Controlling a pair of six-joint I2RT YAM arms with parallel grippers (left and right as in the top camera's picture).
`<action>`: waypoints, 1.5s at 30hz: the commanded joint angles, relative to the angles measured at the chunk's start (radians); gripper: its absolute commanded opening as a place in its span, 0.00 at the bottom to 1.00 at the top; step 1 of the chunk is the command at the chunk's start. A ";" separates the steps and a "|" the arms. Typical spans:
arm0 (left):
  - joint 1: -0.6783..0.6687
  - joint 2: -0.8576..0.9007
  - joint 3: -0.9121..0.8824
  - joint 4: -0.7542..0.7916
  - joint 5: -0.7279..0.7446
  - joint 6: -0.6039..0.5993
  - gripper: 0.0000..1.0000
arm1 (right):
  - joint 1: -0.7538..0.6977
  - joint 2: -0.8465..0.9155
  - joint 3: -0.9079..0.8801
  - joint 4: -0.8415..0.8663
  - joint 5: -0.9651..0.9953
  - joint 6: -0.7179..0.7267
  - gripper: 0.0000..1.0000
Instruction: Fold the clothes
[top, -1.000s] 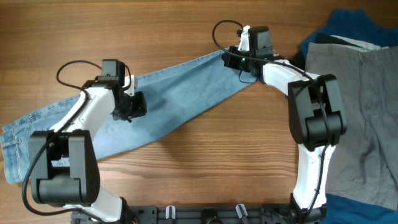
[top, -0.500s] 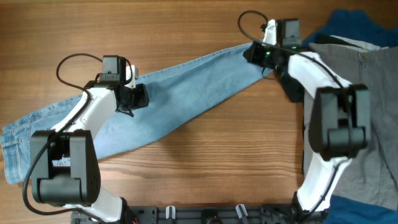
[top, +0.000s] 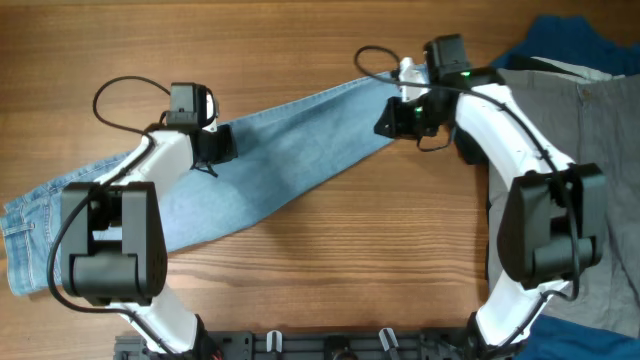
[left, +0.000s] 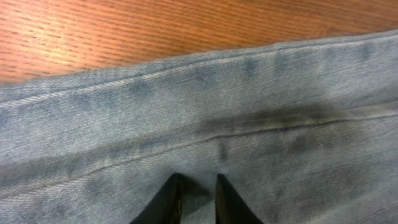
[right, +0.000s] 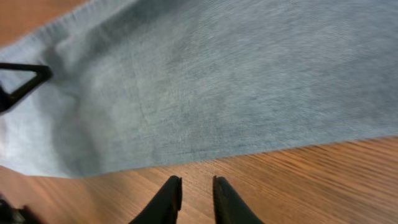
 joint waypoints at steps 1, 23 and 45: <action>0.016 -0.007 0.121 -0.231 -0.055 -0.002 0.23 | 0.034 -0.001 -0.050 0.042 0.111 -0.046 0.21; 0.303 -0.084 0.057 -0.621 -0.189 -0.366 0.31 | 0.016 -0.137 -0.195 0.212 0.057 0.032 0.26; 0.214 0.159 -0.018 0.052 -0.153 -0.219 0.10 | 0.016 -0.211 -0.195 0.225 0.270 0.144 0.32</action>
